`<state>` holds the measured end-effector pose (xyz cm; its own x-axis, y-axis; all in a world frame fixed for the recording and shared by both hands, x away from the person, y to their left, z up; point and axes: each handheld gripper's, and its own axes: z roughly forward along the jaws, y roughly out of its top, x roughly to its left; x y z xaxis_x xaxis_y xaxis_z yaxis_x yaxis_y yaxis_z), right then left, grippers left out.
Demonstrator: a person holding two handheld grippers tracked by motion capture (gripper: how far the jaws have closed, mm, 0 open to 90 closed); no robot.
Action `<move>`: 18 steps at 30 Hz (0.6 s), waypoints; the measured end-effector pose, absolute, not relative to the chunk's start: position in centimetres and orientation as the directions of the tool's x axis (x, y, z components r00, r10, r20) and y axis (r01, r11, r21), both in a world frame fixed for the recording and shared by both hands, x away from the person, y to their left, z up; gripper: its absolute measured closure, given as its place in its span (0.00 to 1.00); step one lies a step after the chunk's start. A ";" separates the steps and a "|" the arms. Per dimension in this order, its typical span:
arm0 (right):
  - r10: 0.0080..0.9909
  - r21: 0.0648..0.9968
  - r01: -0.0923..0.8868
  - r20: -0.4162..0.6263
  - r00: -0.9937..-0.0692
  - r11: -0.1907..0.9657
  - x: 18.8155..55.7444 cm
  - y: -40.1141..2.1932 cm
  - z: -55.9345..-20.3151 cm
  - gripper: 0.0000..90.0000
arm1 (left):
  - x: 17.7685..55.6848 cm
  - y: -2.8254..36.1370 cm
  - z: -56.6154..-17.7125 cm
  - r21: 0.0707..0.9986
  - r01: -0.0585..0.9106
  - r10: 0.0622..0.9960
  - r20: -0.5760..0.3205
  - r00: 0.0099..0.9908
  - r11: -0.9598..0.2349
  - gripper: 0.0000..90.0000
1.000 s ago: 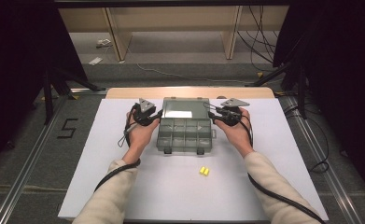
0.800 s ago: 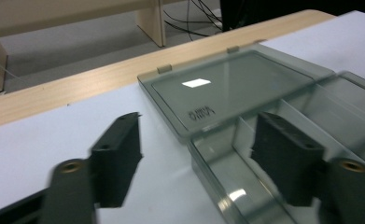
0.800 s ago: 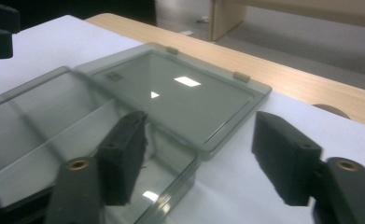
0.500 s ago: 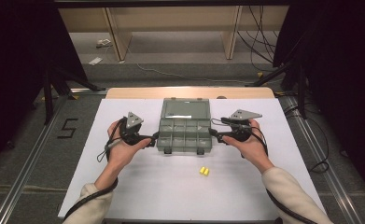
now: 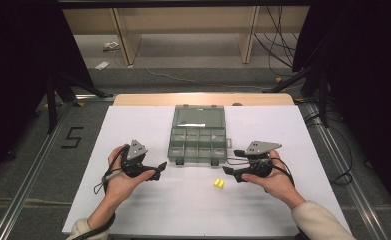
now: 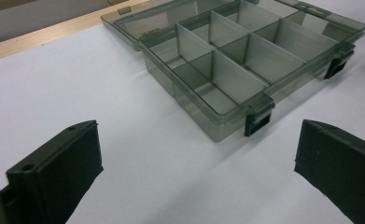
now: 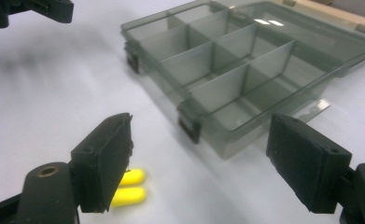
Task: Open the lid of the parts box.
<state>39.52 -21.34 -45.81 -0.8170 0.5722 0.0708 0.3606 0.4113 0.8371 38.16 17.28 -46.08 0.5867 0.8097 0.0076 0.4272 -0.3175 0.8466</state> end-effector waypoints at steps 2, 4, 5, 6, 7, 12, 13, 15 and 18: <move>0.563 0.835 0.361 0.075 -0.823 0.416 39.0 -21.2 -45.9 0.26 | 37.7 17.3 -46.2 0.849 0.425 0.808 0.003 0.589 -0.313 0.00; 0.555 0.834 0.365 0.087 -0.827 0.414 38.4 -21.1 -46.0 0.27 | 37.3 17.3 -46.4 0.846 0.430 0.806 0.000 0.592 -0.316 0.00; 0.552 0.832 0.377 0.104 -0.827 0.407 38.1 -21.0 -46.1 0.27 | 37.2 17.3 -46.5 0.844 0.433 0.805 -0.003 0.593 -0.316 0.00; 0.547 0.832 0.381 0.114 -0.829 0.404 37.9 -21.0 -46.1 0.27 | 37.1 17.3 -46.6 0.842 0.437 0.805 -0.006 0.594 -0.316 0.00; 0.547 0.832 0.381 0.114 -0.829 0.404 37.9 -21.0 -46.1 0.27 | 37.1 17.3 -46.6 0.842 0.437 0.805 -0.006 0.594 -0.316 0.00; 0.540 0.828 0.376 0.107 -0.835 0.417 37.4 -20.9 -46.2 0.28 | 37.1 17.2 -46.5 0.850 0.427 0.806 -0.005 0.591 -0.308 0.00; 0.540 0.828 0.376 0.107 -0.835 0.417 37.4 -20.9 -46.2 0.28 | 37.1 17.2 -46.5 0.850 0.427 0.806 -0.005 0.591 -0.308 0.01; 0.541 0.827 0.379 0.111 -0.834 0.414 37.4 -20.9 -46.2 0.28 | 37.1 17.2 -46.4 0.851 0.426 0.809 -0.003 0.588 -0.306 0.01; 0.538 0.828 0.382 0.118 -0.834 0.411 37.4 -21.0 -46.3 0.28 | 37.1 17.2 -46.4 0.852 0.421 0.811 0.006 0.585 -0.310 0.01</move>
